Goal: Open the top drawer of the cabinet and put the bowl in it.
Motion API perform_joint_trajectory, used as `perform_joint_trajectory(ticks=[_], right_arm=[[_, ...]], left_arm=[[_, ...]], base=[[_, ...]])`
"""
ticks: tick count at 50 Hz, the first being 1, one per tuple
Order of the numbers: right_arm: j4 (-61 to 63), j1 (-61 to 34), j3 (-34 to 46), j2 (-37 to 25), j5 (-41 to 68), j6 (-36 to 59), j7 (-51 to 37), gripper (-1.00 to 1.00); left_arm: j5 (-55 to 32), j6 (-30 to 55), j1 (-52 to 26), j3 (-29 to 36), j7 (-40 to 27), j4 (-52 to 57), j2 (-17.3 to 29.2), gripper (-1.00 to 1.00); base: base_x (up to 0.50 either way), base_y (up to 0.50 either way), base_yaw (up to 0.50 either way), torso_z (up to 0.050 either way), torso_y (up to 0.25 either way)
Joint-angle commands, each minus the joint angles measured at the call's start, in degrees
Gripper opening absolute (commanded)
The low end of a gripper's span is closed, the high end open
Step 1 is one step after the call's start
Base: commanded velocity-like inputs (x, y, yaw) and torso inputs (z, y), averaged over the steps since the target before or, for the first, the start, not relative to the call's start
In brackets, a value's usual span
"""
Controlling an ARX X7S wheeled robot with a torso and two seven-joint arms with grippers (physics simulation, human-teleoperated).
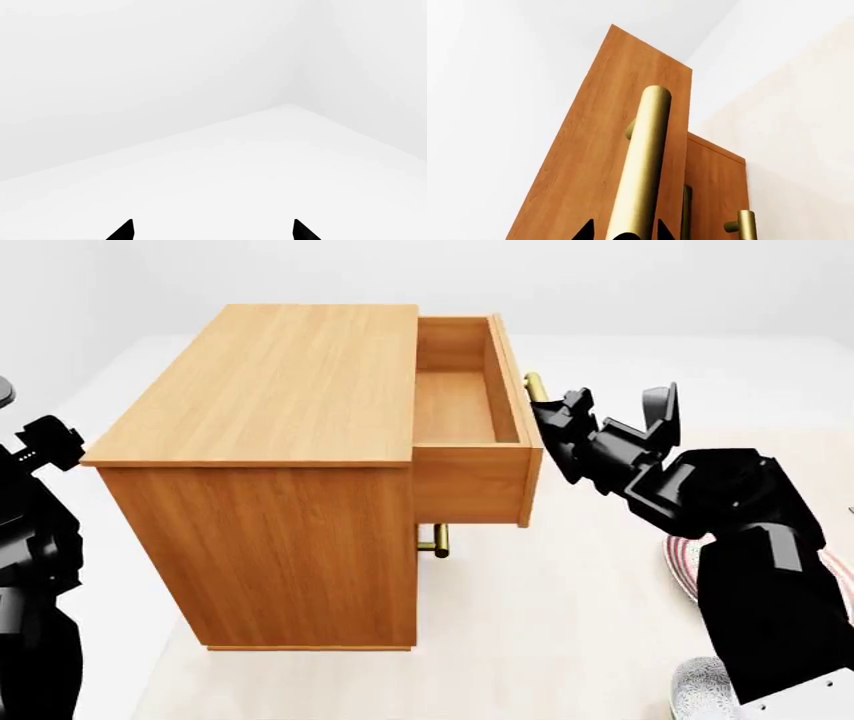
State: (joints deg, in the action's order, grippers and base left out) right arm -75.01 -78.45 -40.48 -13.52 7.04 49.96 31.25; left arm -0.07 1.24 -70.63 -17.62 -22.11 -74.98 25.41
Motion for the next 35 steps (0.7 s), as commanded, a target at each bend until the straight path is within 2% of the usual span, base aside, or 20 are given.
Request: perform_joint_trajectory(ticks=[1, 15, 16, 35], right_arm=[[0.2, -2.5, -3.7, -2.5, -5.8, -5.8, -2.1, -1.0], [0.2, -2.7, -3.8, -2.2, -5.6, -6.0, -2.1, -1.0], [0.2, -2.7, -3.7, -2.2, -5.6, -6.0, -2.0, 1.0], [0.1, -2.3, -3.2, -1.8, -6.0, -5.5, -1.1, 1.0]], left_arm=[[0.0, -0.1, 0.1, -0.1, 0.0, 0.0, 0.1, 1.0], [0.1, 0.1, -0.2, -0.2, 0.0, 0.0, 0.2, 1.0], [0.1, 0.1, -0.2, -0.2, 0.0, 0.0, 0.2, 1.0], [0.0, -0.1, 0.2, -0.2, -0.1, 0.0, 0.2, 1.0]], base=[[0.0, 0.0, 0.0, 0.0, 0.0], [0.01, 0.0, 0.0, 0.0, 0.0], [0.02, 0.0, 0.0, 0.0, 0.0], [0.0, 0.0, 0.0, 0.0, 0.0]])
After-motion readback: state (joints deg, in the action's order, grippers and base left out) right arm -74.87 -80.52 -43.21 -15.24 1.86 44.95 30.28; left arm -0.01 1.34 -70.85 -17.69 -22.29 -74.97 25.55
